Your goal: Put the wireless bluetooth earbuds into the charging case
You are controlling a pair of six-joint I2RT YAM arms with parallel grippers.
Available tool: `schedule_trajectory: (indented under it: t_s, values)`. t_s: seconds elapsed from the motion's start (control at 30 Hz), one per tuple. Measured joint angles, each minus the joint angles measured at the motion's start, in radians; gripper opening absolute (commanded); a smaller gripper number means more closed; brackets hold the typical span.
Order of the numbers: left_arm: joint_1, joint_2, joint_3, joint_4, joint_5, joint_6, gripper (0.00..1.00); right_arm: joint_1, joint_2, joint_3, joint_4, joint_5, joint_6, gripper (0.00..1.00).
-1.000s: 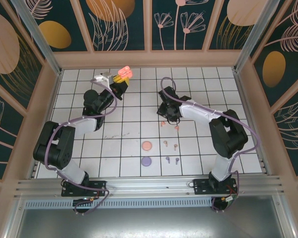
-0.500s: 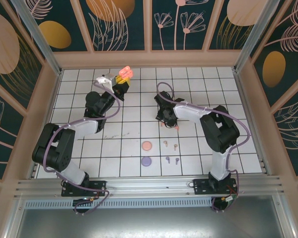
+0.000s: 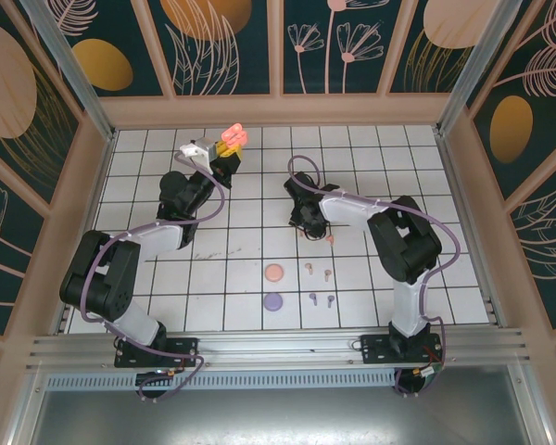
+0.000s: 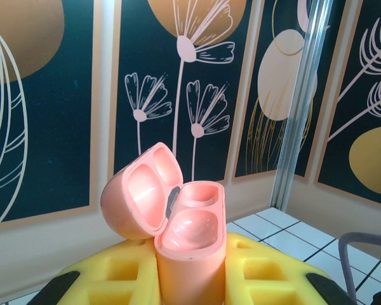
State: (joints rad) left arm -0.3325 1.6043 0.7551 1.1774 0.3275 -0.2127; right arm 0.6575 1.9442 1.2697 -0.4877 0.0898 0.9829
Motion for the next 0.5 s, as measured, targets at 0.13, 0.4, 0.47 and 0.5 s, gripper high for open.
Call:
schedule_trajectory:
  t_s: [0.13,0.4,0.47,0.5]
  values:
    - [0.000,0.000,0.000,0.000,0.000,0.000,0.00,0.008,0.000,0.000,-0.002,0.015,0.000,0.43]
    - [0.000,0.000,-0.003,0.000,0.000,0.000,0.00,0.032,0.000,0.000,-0.010,0.033,0.000,0.43]
    - [0.000,0.000,-0.003,0.000,0.000,0.000,0.00,0.034,0.000,0.000,-0.010,0.038,0.001,0.43]
    - [0.000,0.000,-0.003,0.000,0.000,0.000,0.00,0.034,0.000,0.000,-0.010,0.041,0.001,0.43]
